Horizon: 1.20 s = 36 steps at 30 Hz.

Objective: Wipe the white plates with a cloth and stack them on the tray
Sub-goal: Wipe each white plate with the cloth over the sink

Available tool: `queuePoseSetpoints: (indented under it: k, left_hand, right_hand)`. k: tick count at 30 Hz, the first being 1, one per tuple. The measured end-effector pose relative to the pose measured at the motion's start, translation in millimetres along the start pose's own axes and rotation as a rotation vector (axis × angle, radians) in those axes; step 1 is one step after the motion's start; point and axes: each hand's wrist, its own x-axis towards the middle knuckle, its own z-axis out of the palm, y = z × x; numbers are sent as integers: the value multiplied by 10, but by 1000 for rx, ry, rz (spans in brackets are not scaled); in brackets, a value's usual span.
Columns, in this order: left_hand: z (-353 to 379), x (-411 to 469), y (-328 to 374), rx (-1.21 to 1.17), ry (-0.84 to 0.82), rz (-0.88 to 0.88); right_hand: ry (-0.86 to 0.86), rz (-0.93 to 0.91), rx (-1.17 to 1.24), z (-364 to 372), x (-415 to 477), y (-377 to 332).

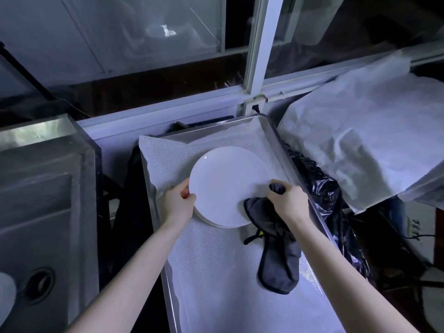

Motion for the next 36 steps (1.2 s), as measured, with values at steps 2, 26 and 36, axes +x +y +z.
queuePoseSetpoints:
  k: [2,26,36]
  left_hand:
    - [9,16,-41,-23,-20,19]
    - [-1007,-1229,25,-660,-305,91]
    - [-2692,-1794,-1140,-493,-13,205]
  right_hand:
    - [9,18,12,11,-7,-8]
    - [-289,-217,687,105,-1318,-1371]
    - [-534,-94,939,1192,-2827,-2521]
